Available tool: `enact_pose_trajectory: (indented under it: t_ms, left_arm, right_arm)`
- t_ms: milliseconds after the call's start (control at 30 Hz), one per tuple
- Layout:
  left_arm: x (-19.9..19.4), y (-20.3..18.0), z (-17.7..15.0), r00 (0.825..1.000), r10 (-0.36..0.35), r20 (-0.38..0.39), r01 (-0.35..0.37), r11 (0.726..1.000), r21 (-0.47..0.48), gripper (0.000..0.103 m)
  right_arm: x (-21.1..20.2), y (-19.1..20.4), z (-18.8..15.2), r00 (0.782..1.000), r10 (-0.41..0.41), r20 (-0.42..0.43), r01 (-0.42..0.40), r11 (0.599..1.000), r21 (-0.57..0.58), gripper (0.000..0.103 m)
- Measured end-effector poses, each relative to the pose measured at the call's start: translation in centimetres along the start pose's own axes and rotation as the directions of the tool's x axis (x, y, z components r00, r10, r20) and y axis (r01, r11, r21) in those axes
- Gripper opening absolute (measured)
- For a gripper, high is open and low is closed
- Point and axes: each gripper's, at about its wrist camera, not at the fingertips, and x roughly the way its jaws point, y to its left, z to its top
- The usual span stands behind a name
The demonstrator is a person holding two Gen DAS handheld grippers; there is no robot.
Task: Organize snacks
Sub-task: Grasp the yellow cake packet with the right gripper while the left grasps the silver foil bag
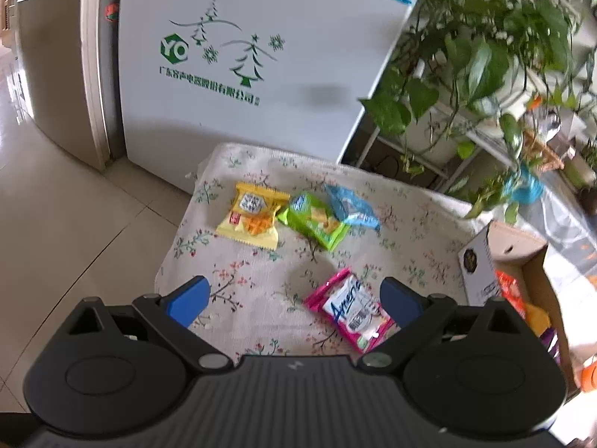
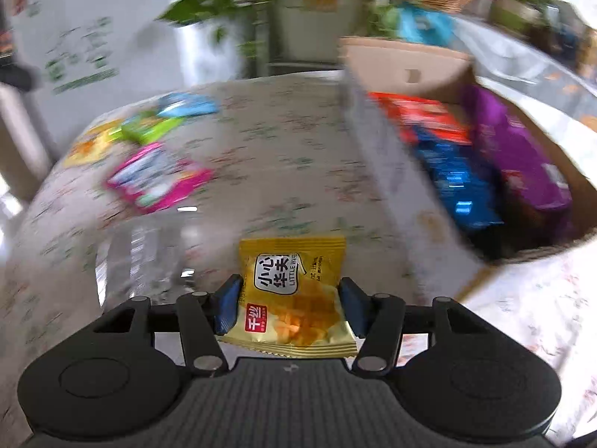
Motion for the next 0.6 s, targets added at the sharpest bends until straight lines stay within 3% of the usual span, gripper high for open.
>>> enact_pose_trajectory:
  t_ms: [200,267,400,500,600]
  left_arm:
    - [1.6,-0.5,-1.6,0.997,-0.009,-0.075,0.013,0.999,0.051,0.097]
    - [2.0,-1.0,-2.3,0.997,0.0,-0.079,0.008,0.996,0.093,0.097]
    - [3.1,-2.5,-3.8,0.992,-0.029,-0.122,0.05,0.984,0.174,0.097]
    - [3.7,-3.8,-5.4,0.99,-0.02,-0.139,0.054,0.968,0.246,0.097]
    - [4.5,-5.0,-7.1,0.987,-0.01,-0.16,0.061,0.946,0.32,0.097]
  right_arm:
    - [-1.4,1.9,-0.4,0.989,0.127,-0.072,-0.135,0.982,-0.129,0.062]
    - [-1.8,1.6,-0.2,0.993,0.088,-0.076,-0.098,0.987,-0.13,0.062]
    - [-1.4,-1.4,-0.1,0.992,0.016,-0.122,-0.011,0.999,0.04,0.062]
    - [-1.7,-2.1,-0.6,0.996,-0.031,-0.089,0.035,0.998,0.046,0.063]
    - [-1.8,-2.8,-0.9,0.997,-0.024,-0.07,0.029,0.997,0.067,0.064]
